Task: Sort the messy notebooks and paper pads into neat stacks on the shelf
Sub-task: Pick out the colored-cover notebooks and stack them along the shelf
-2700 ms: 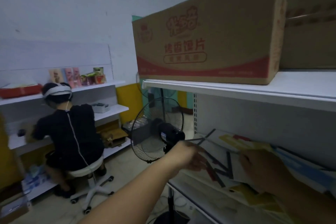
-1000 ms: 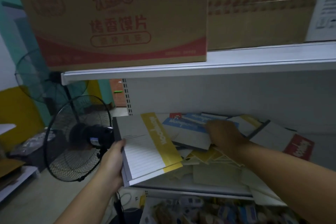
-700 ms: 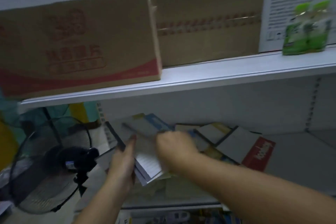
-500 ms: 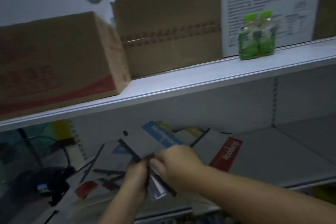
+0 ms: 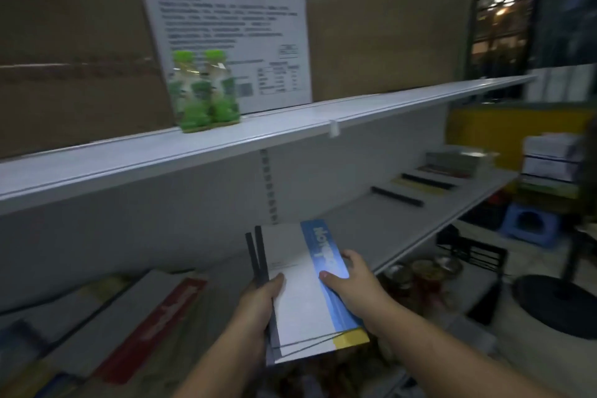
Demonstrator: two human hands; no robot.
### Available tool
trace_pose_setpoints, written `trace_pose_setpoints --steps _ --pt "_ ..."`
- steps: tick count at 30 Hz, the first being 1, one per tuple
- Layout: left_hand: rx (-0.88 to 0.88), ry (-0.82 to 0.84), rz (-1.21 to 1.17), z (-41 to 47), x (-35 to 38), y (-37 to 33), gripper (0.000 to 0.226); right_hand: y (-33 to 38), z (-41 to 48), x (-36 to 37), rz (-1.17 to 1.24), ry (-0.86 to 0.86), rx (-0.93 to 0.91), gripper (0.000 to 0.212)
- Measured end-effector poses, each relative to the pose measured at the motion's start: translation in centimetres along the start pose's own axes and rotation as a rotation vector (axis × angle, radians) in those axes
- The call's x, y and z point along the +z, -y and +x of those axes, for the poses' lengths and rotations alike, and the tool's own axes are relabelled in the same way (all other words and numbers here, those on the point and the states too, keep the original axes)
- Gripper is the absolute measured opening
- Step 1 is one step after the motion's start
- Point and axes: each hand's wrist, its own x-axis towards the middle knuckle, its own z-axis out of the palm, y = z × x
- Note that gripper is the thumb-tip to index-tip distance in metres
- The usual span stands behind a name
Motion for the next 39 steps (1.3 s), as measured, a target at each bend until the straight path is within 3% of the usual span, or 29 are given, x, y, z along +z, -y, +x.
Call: trace_pose_setpoints --steps 5,11,15,21,25,31,39 --pt "-0.101 0.107 -0.005 4.2 8.9 0.8 0.034 -1.9 2.5 -8.2 0.035 -0.16 0.13 0.03" --pt "-0.26 0.327 -0.169 11.4 17.7 0.9 0.062 -3.0 7.0 -15.7 0.021 -0.249 0.175 0.03" --pt "-0.379 0.401 -0.135 16.4 23.0 1.5 0.057 -3.4 9.8 -19.9 -0.018 -0.385 0.189 0.03" --pt "-0.377 0.515 -0.057 21.3 30.3 2.1 0.04 -4.8 13.4 -26.1 0.005 -0.475 0.244 0.035" --pt "-0.338 0.427 0.013 23.6 34.2 3.0 0.039 -5.8 16.1 -29.3 0.048 -0.477 0.271 0.042" --pt "-0.181 0.127 0.044 28.0 39.7 3.5 0.043 -6.2 22.4 -35.0 0.033 -0.405 0.252 0.05" --pt "0.044 -0.054 0.12 32.1 48.9 1.8 0.017 -5.9 32.5 -44.4 -0.04 -0.234 0.199 0.048"
